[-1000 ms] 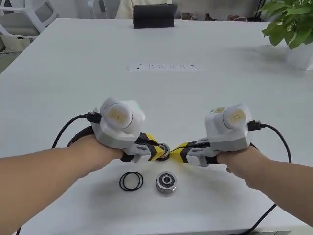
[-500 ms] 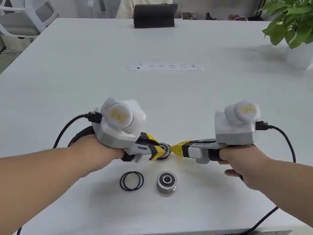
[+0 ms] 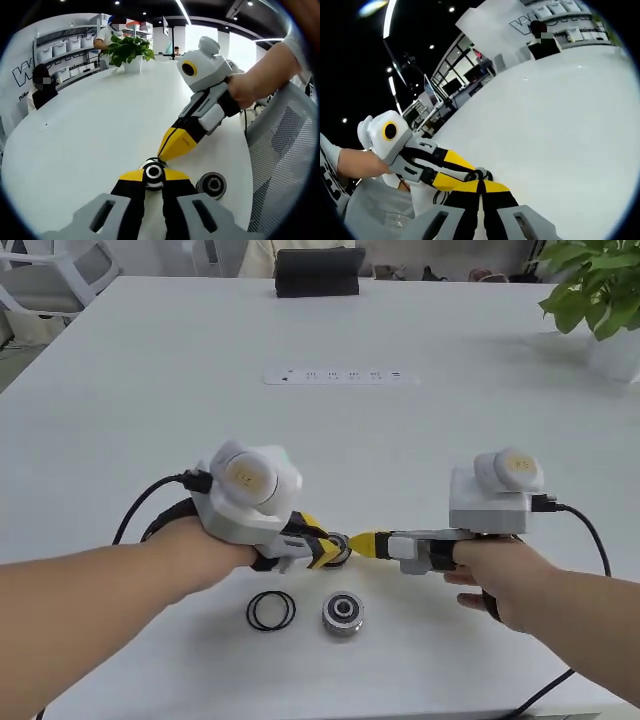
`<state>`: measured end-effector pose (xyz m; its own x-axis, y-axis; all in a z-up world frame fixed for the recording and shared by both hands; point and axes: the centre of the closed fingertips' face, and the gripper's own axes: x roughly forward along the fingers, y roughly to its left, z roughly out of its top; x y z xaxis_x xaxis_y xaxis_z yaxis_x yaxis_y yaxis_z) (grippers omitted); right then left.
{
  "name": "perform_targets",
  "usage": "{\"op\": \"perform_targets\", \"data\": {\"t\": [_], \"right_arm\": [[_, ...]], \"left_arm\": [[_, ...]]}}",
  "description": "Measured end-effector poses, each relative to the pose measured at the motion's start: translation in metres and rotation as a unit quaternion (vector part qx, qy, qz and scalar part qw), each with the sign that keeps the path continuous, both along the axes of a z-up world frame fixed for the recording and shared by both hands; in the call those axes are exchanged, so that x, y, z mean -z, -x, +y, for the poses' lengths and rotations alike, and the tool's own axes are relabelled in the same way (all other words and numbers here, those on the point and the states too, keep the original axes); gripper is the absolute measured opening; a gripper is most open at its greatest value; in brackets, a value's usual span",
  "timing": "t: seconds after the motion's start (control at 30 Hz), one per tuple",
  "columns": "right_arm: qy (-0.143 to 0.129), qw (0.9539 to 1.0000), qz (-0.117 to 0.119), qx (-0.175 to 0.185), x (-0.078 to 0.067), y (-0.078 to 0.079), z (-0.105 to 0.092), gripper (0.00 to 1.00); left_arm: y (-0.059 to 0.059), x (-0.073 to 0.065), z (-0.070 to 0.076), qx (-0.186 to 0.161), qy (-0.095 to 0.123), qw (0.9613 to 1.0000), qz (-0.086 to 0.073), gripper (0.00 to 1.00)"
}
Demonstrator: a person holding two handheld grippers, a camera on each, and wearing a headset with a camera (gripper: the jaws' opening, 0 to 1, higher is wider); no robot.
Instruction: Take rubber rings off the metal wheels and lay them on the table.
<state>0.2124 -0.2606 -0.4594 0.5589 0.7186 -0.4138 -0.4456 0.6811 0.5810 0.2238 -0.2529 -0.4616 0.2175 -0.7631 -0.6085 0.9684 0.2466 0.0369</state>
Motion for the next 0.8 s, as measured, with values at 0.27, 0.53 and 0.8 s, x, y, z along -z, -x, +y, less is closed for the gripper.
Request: {"op": "perform_targets", "data": {"t": [0.27,0.53,0.8], "right_arm": [[-0.003,0.9999,-0.002,-0.010,-0.003,0.001,0.006,0.00],[0.000,0.9996,-0.012,-0.027,-0.004,-0.001,0.010,0.00],[-0.002,0.9995,-0.014,-0.030,-0.003,-0.002,0.009,0.00]], "left_arm": [[0.000,0.000,0.000,-0.001,-0.001,1.0000,0.001,0.07],[0.000,0.000,0.000,0.003,-0.002,1.0000,-0.001,0.07],[0.001,0.000,0.000,0.005,-0.002,1.0000,-0.001,0.07]]}}
